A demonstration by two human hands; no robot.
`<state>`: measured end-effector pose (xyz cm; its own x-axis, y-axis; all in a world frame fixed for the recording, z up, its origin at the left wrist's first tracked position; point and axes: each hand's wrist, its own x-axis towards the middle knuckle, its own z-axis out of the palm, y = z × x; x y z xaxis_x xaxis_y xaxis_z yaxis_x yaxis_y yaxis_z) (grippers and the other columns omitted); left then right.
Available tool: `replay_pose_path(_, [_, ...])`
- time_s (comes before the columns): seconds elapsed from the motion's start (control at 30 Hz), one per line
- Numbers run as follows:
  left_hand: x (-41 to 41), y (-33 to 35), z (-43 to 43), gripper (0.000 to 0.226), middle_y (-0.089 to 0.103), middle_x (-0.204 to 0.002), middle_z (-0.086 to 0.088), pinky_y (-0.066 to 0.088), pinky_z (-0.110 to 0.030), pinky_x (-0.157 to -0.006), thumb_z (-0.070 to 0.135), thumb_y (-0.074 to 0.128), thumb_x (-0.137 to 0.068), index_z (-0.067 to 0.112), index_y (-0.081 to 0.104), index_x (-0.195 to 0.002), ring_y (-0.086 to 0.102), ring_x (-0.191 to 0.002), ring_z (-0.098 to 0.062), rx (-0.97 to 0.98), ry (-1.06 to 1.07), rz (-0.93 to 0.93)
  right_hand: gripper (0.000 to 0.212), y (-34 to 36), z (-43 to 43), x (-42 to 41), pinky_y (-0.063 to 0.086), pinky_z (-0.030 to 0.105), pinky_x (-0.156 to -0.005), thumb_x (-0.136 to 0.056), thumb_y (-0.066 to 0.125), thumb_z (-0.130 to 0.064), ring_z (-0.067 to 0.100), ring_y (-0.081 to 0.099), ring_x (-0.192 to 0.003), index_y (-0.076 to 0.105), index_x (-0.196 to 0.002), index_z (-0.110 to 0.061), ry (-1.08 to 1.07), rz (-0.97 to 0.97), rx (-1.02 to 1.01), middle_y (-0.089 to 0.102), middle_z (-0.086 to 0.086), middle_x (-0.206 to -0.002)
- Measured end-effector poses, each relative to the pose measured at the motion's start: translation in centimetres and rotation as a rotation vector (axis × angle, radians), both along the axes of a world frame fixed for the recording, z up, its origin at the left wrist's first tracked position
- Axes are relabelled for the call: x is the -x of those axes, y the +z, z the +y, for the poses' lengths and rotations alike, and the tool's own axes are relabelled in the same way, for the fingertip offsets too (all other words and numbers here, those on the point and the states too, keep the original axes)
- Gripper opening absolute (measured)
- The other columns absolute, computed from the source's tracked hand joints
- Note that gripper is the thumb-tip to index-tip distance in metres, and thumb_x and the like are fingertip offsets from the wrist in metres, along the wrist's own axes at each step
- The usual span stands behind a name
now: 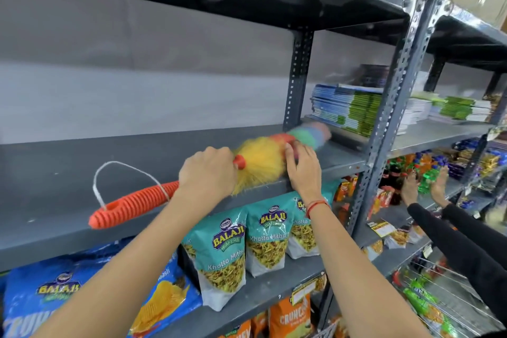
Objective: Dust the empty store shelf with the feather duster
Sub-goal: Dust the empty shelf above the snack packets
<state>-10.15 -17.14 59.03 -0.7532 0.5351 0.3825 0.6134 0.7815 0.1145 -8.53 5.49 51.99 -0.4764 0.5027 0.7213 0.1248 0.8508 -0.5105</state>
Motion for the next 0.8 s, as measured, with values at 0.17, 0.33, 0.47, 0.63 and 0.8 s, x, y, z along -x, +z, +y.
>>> replay_pose_path(0.17, [0.4,-0.9,-0.5,0.030,0.064,-0.116,-0.014,0.049,-0.038,-0.083,0.019,0.041,-0.096,0.009,0.060,-0.116,0.060,-0.109,-0.035,0.012,0.198,0.018,0.039,0.1,-0.4,0.1,0.043,0.036,-0.099,-0.097,0.044,-0.034,0.027,0.053,-0.118,0.059,-0.117,-0.004,0.036,-0.007,-0.082,0.064,0.015,-0.122])
replay_pose_path(0.33, [0.5,-1.7,-1.8,0.022,0.070,-0.099,-0.010,0.050,-0.034,-0.072,0.014,0.043,-0.093,0.013,0.065,-0.099,0.067,-0.094,-0.032,-0.019,0.231,0.199,0.035,-0.3,-1.7,0.3,0.049,0.039,-0.094,-0.094,0.051,-0.032,0.027,0.059,-0.113,0.064,-0.107,-0.002,0.040,0.038,-0.203,0.068,0.015,-0.114])
replay_pose_path(0.47, [0.1,-2.5,-1.5,0.033,0.068,-0.102,-0.015,0.050,-0.038,-0.076,0.034,0.037,-0.098,0.018,0.064,-0.110,0.065,-0.096,-0.037,-0.049,0.112,0.098,0.040,-0.7,-2.9,0.4,0.052,0.035,-0.087,-0.094,0.045,-0.037,0.025,0.063,-0.104,0.067,-0.101,-0.005,0.035,0.072,-0.252,0.072,0.011,-0.107])
replay_pose_path(0.63, [0.3,-1.4,-2.3,0.037,0.061,-0.120,-0.017,0.047,-0.041,-0.087,0.034,0.041,-0.096,0.010,0.058,-0.119,0.058,-0.111,-0.038,-0.058,0.214,-0.104,0.038,-0.9,-3.9,0.3,0.052,0.034,-0.086,-0.094,0.044,-0.035,0.025,0.064,-0.101,0.067,-0.099,-0.006,0.094,0.048,-0.255,0.073,0.010,-0.103])
replay_pose_path(0.8, [-0.8,-1.7,-6.7,0.023,0.070,-0.096,-0.012,0.043,-0.032,-0.063,0.021,0.046,-0.094,0.014,0.068,-0.097,0.068,-0.092,-0.035,-0.012,0.424,0.171,0.034,-2.4,-6.5,0.4,0.055,0.033,-0.081,-0.092,0.048,-0.031,0.023,0.069,-0.093,0.071,-0.091,-0.006,0.164,0.039,-0.374,0.075,0.010,-0.096])
